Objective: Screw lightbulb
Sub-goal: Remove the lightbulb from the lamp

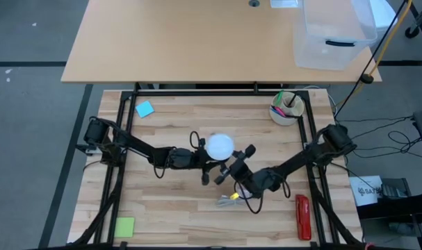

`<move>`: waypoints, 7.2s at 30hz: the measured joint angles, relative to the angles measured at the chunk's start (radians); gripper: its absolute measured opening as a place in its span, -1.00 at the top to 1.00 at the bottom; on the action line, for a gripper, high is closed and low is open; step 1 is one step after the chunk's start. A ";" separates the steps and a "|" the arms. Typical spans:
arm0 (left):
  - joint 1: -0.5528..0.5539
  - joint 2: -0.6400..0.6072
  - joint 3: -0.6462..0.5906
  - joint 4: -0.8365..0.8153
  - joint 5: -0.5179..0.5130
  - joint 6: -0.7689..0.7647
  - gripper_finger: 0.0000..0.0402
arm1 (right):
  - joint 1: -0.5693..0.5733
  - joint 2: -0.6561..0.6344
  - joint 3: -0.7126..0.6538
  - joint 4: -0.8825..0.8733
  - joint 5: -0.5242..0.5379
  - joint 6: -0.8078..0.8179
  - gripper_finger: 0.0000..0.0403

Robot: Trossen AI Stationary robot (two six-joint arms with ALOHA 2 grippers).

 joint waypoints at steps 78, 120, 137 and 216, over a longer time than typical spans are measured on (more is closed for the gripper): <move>0.100 0.001 0.000 0.009 0.788 0.155 0.76 | -0.411 -0.307 -0.195 -0.262 -1.786 0.251 0.18; 0.077 0.001 0.000 -0.016 0.732 0.165 0.76 | -0.359 -0.354 -0.189 -0.365 -1.768 0.322 -0.32; 0.068 0.001 0.000 -0.012 0.675 0.163 0.76 | -0.112 -0.685 -0.190 -0.957 -1.012 0.246 -0.32; 0.026 0.001 -0.001 0.014 -0.031 -0.036 0.76 | -0.066 -0.042 0.143 -0.492 0.085 0.294 -0.07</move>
